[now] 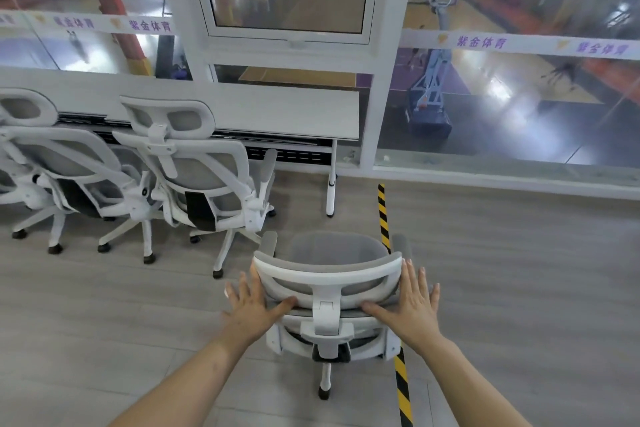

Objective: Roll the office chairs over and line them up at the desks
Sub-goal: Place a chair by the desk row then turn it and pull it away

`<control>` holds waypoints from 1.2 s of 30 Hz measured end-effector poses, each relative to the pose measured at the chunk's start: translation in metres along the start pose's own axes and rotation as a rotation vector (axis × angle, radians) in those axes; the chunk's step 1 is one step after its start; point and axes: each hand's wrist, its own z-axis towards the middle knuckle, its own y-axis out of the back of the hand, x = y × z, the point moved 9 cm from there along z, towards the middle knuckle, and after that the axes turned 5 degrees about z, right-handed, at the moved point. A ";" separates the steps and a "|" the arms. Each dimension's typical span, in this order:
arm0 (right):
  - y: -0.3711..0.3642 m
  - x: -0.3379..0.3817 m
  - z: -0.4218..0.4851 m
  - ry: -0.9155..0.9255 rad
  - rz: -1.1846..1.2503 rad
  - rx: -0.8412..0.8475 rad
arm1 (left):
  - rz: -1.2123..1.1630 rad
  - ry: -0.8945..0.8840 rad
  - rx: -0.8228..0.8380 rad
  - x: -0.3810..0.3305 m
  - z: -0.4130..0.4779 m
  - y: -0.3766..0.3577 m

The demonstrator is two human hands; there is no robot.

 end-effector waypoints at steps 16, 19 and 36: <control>0.026 0.000 0.160 -0.004 -0.048 0.040 | 0.039 -0.005 0.012 -0.072 0.131 0.034; 0.031 0.002 0.193 -0.007 -0.052 0.043 | 0.032 -0.030 0.009 -0.088 0.165 0.045; 0.046 0.021 0.356 -0.016 -0.066 0.066 | 0.066 -0.041 0.022 -0.144 0.294 0.095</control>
